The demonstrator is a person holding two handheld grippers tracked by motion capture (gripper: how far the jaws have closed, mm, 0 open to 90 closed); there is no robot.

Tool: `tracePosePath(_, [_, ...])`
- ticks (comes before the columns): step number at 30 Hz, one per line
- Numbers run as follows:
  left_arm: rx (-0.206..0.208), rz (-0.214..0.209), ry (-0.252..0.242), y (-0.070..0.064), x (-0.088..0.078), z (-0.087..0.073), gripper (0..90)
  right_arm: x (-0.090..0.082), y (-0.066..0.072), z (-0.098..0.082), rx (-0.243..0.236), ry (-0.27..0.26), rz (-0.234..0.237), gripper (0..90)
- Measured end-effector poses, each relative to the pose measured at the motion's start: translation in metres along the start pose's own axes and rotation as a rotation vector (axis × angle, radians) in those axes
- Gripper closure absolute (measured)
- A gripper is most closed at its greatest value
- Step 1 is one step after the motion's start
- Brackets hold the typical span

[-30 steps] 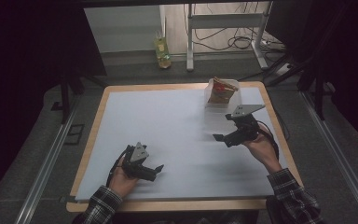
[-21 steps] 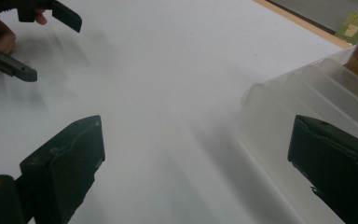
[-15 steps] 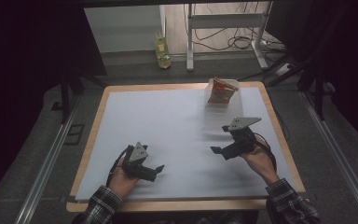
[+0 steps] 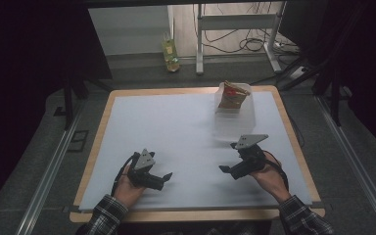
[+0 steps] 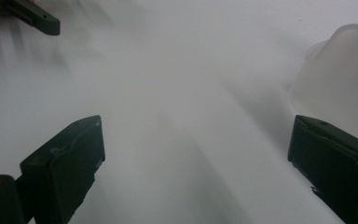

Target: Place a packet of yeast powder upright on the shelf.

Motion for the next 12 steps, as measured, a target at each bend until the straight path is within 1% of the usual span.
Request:
tracePosePath(2, [-0.002,-0.001,-0.003,0.0,0.0,0.0,0.0,0.001,0.001,-0.002,0.003,0.005,0.006,4.2])
tracePosePath(8, [-0.017,-0.007,-0.015,0.0,-0.001,0.001,0.0,0.006,-0.004,-0.012,0.017,0.034,0.006,4.1])
tracePosePath(9, [-0.016,-0.007,-0.014,0.0,-0.001,0.001,0.0,0.007,-0.004,-0.013,0.025,0.044,0.009,4.1])
tracePosePath(12, [-0.004,-0.002,-0.009,0.001,0.0,0.001,0.0,0.009,-0.006,-0.015,0.027,0.052,0.013,4.1])
Point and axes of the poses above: each handheld gripper's, and its own axes: x roughly forward along the jaws, z roughly out of its top, y roughly to its left, the point moved 8 cm from there along x, roughly forward along the jaws, and after that the axes turned 15 degrees about x, right-handed, at the moved point
